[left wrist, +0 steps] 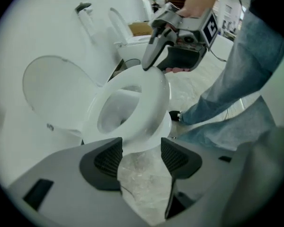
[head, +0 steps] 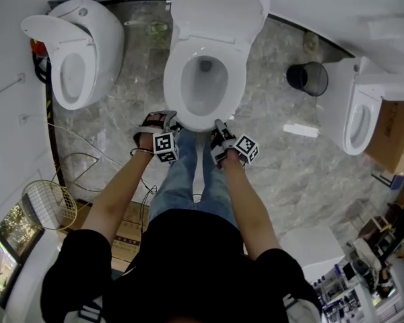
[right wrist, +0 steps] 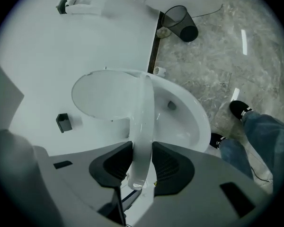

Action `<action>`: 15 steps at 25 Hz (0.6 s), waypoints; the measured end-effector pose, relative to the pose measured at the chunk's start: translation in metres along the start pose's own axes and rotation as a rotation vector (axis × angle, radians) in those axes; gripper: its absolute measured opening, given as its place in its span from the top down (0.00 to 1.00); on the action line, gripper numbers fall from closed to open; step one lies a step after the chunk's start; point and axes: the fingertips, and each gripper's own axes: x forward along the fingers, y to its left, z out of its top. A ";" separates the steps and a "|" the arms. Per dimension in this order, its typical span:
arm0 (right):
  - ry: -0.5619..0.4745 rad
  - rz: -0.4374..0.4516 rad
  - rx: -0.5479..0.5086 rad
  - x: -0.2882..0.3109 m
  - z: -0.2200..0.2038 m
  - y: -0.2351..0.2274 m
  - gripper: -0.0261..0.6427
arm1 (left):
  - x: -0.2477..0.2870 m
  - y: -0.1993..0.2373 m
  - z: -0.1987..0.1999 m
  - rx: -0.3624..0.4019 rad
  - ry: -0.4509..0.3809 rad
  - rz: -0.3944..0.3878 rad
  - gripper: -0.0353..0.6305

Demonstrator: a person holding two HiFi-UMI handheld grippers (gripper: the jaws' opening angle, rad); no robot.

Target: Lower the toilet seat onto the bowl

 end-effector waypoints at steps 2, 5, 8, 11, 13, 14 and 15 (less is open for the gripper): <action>0.006 -0.007 -0.001 0.001 0.000 -0.003 0.74 | -0.005 -0.009 -0.018 -0.264 -0.009 -0.034 0.56; 0.008 -0.008 0.000 0.001 0.000 -0.010 0.74 | -0.008 -0.024 -0.043 -0.919 -0.085 -0.195 0.56; 0.013 -0.005 -0.007 0.003 -0.001 -0.014 0.74 | -0.006 -0.018 -0.046 -1.639 -0.378 -0.422 0.54; 0.032 -0.030 -0.009 0.002 -0.004 -0.018 0.74 | -0.005 0.009 -0.051 -2.028 -0.672 -0.454 0.59; 0.042 -0.036 -0.011 0.004 -0.003 -0.019 0.74 | 0.003 0.018 -0.049 -2.102 -0.744 -0.469 0.63; 0.046 -0.033 -0.011 0.004 -0.002 -0.021 0.74 | 0.008 0.019 -0.046 -2.112 -0.755 -0.491 0.63; 0.048 -0.035 -0.006 0.004 -0.003 -0.023 0.74 | 0.013 0.018 -0.042 -2.116 -0.758 -0.517 0.63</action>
